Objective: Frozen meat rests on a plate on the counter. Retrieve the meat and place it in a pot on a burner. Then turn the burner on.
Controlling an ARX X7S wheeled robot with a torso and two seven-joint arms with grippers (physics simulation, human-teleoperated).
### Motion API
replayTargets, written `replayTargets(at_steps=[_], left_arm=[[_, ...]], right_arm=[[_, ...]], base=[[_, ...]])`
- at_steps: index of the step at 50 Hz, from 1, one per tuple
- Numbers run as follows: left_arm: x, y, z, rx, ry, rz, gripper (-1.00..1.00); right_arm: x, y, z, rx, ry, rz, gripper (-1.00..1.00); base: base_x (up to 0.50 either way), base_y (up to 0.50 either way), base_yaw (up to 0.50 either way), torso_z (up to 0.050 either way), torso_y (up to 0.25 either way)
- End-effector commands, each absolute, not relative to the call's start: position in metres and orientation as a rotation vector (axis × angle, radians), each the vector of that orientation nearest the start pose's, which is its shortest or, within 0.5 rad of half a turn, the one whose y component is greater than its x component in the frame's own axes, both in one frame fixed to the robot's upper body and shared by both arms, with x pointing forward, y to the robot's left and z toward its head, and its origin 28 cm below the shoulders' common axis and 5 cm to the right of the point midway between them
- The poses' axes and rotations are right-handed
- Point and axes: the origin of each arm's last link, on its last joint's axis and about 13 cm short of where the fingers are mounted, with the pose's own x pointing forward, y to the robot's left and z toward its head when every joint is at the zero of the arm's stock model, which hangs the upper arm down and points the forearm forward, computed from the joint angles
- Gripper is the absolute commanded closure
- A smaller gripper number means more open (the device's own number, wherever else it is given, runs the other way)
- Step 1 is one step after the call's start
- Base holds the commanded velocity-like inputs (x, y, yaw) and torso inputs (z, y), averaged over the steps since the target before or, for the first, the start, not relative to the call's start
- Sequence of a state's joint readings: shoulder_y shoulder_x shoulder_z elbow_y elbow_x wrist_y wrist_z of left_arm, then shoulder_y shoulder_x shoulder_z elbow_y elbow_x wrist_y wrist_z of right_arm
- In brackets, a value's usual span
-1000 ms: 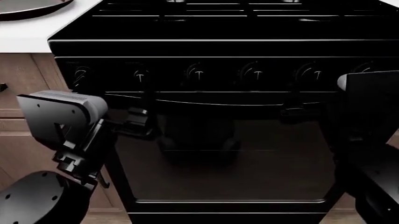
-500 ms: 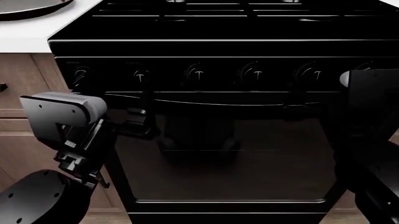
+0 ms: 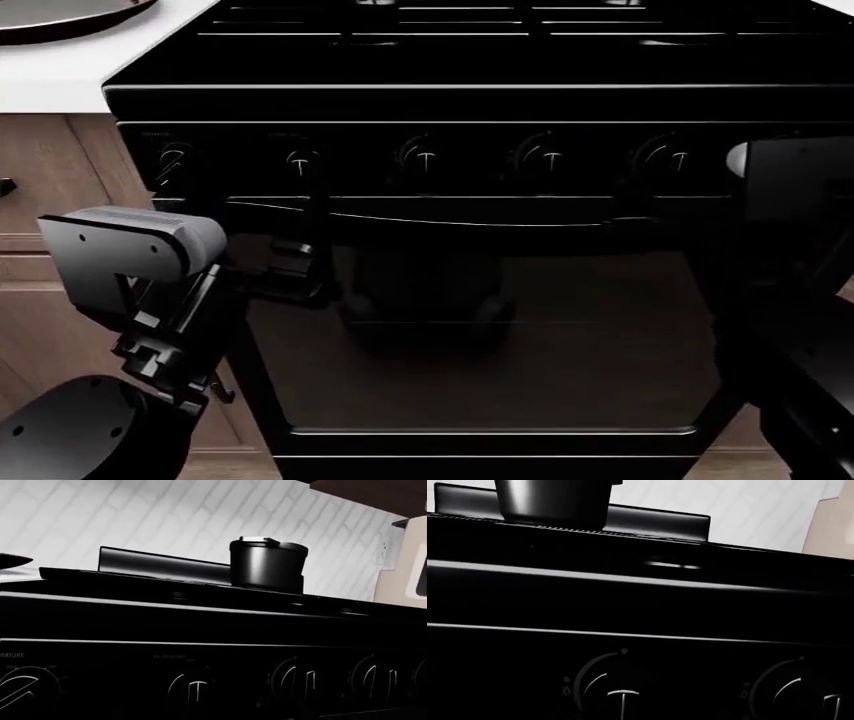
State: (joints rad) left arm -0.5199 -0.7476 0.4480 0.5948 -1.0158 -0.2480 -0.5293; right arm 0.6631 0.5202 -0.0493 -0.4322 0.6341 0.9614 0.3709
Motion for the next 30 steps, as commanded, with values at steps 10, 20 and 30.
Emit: replayTargets(at_steps=[10,20,30], left_arm=[[0.2272,0.2239,0.1986,-0.159,-0.244,-0.302,-1.0],[0.2265,0.224,0.1979,-0.157,-0.246,-0.305,-1.0],[0.2241,0.2242,0.1974,-0.154,-0.248,-0.304,-1.0]], right_arm=[[0.2797,-0.1651,0.2159,-0.109,-0.05,-0.096,1.0],[0.2751,-0.1655,0.2181,-0.111,-0.056,-0.101,1.0],[0.2762,-0.1653,0.2194,-0.162,-0.073,-0.105,1.0]], base=[[0.0,0.0,0.0,0.0,0.0],[0.0,0.0,0.0,0.0,0.0],[0.0,0.0,0.0,0.0,0.0]])
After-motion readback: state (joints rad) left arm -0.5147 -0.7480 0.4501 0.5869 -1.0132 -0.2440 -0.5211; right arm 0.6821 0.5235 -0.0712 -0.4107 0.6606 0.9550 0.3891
